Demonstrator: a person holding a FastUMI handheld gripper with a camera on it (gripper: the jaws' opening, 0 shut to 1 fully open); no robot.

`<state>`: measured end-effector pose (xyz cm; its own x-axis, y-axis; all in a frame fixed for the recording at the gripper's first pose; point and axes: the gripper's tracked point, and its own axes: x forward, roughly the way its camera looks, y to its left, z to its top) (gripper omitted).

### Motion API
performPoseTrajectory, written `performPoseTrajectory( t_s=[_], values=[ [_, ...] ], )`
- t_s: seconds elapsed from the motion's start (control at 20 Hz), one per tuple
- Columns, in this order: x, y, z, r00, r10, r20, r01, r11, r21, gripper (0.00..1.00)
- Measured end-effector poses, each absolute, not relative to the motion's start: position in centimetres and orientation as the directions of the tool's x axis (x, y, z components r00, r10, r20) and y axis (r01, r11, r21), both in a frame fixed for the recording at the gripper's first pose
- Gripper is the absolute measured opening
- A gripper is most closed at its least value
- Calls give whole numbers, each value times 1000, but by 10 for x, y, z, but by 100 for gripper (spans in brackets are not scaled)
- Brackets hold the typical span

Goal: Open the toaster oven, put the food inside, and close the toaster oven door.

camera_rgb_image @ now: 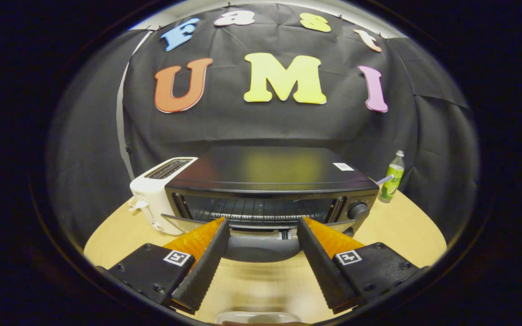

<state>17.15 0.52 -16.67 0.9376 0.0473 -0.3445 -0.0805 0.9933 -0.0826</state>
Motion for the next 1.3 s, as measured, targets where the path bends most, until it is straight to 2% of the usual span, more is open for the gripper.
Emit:
performPoseTrajectory(
  t_s=[0.65,1.3],
  values=[
    [112,-4,-219,925,6,-381,-50,993,-104,100],
    [97,-8,-248,924,6,-383,-45,995,-93,100]
  ],
)
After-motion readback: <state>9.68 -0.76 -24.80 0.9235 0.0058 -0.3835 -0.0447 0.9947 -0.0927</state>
